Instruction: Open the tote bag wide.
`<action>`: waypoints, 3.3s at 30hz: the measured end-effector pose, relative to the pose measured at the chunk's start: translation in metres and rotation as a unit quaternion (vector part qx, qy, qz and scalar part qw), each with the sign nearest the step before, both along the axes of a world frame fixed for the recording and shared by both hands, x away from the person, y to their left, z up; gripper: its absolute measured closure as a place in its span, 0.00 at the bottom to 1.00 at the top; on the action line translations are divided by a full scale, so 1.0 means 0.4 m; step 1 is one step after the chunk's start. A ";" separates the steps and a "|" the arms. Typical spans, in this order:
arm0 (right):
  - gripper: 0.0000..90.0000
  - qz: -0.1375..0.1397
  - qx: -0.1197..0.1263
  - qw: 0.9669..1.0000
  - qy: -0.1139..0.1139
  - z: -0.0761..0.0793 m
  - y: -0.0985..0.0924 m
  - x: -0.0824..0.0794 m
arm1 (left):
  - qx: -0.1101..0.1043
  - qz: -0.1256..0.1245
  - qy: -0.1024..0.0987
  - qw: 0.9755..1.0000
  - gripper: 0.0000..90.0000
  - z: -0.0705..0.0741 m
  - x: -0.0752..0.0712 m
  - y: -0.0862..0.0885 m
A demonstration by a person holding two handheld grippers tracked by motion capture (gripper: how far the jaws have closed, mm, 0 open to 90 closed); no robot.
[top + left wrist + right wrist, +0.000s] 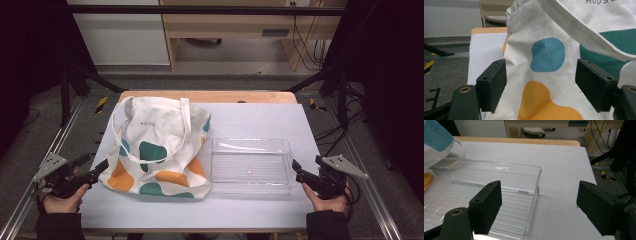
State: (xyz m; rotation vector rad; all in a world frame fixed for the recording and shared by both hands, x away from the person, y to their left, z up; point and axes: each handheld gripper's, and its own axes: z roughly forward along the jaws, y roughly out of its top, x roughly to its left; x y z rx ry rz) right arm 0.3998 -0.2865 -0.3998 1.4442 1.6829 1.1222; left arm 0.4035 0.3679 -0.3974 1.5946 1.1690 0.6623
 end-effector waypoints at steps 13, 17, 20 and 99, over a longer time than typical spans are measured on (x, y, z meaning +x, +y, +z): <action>0.30 0.041 -0.006 0.999 0.010 0.006 0.075 0.001 | -0.001 -0.013 -0.006 1.000 0.39 0.032 -0.005 -0.020; 0.35 0.058 -0.003 0.998 0.012 0.010 0.105 -0.002 | -0.006 -0.014 -0.011 1.000 0.41 0.057 -0.003 -0.025; 0.37 0.070 -0.004 0.997 0.012 0.015 0.124 -0.003 | -0.008 -0.012 -0.015 1.000 0.43 0.077 0.000 -0.027; 0.43 0.249 0.059 0.966 -0.029 0.166 0.708 0.181 | 0.077 -0.038 0.052 0.995 0.98 0.041 0.049 -0.106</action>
